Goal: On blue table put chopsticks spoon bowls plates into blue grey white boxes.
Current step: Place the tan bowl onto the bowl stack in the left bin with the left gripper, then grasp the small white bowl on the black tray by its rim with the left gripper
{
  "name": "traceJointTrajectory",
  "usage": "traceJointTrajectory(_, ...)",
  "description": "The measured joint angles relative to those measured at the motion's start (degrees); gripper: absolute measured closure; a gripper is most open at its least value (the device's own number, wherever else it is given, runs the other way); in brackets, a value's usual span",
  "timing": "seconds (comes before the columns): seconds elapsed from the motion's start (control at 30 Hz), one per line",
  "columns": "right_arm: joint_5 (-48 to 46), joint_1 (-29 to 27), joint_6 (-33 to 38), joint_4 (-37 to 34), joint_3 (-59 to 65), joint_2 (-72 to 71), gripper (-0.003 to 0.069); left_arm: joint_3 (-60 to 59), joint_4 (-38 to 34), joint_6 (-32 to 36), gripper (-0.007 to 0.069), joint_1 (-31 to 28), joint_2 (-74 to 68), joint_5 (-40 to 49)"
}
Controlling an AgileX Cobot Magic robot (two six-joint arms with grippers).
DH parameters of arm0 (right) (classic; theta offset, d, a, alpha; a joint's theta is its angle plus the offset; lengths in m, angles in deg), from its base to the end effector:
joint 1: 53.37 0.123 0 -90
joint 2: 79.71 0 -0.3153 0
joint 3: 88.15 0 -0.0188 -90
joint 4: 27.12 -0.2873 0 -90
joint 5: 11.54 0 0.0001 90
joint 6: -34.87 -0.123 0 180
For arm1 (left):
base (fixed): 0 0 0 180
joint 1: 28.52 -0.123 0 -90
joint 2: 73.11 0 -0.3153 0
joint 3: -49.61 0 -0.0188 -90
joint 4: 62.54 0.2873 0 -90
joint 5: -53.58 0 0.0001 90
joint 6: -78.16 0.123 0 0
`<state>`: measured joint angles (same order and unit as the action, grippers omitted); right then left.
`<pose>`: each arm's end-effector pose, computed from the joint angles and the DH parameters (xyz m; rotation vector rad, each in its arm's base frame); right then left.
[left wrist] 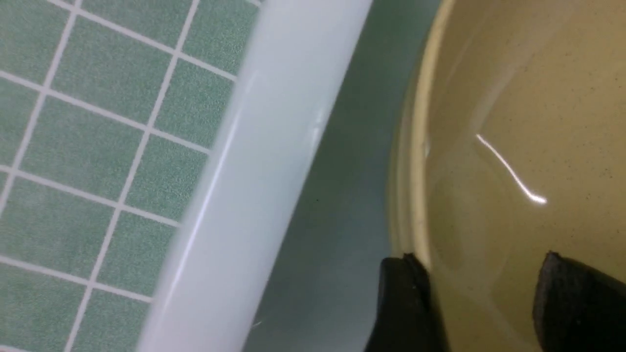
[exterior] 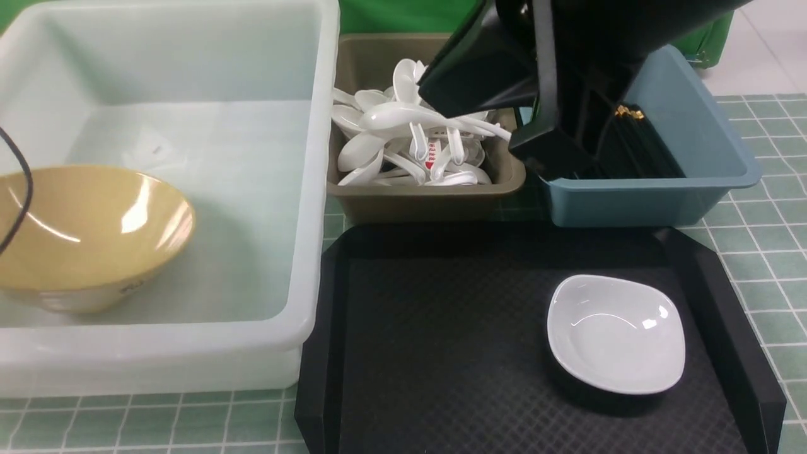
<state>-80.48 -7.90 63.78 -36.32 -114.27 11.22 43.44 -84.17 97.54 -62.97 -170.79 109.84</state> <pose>0.2290 0.2590 0.4938 -1.4236 1.8640 0.3472 0.3257 0.1777 0.2763 -0.5558 2.6128 -0.2100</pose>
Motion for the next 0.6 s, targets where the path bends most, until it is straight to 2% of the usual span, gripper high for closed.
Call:
traceJointTrajectory(0.13,-1.2,0.0,0.0,1.0,0.0,0.0,0.0621,8.4,0.8,-1.1,0.0148,0.0,1.2,5.1)
traceJointTrajectory(0.23,-1.4,0.0,-0.2,2.0,0.0,0.0,0.0621,12.8,1.2,-2.7,0.0117,0.1,2.2,7.9)
traceJointTrajectory(0.33,-1.6,-0.1,-1.1,4.4,0.0,0.0,0.0621,17.6,1.2,-5.7,0.0106,3.0,4.0,11.9)
traceJointTrajectory(0.43,-2.0,-2.4,-4.6,5.4,0.2,0.0,0.0621,18.7,0.7,-5.9,0.0134,15.2,6.0,13.8)
traceJointTrajectory(0.47,-2.3,-3.7,-5.8,5.5,0.7,-0.1,0.0621,18.7,0.9,-5.7,0.0149,22.6,6.0,14.0)
traceJointTrajectory(0.53,-2.7,-6.9,-8.2,5.6,2.6,-0.5,0.0621,18.7,2.1,-5.6,0.0172,33.0,5.2,13.7)
traceJointTrajectory(0.57,-2.7,-7.3,-8.4,5.7,2.9,-0.5,0.0621,18.7,2.4,-5.6,0.0177,35.3,4.9,13.6)
traceJointTrajectory(0.6,-2.7,-10.1,-10.3,5.9,5.8,-1.4,0.0621,18.7,4.1,-6.0,0.0195,45.1,3.3,11.8)
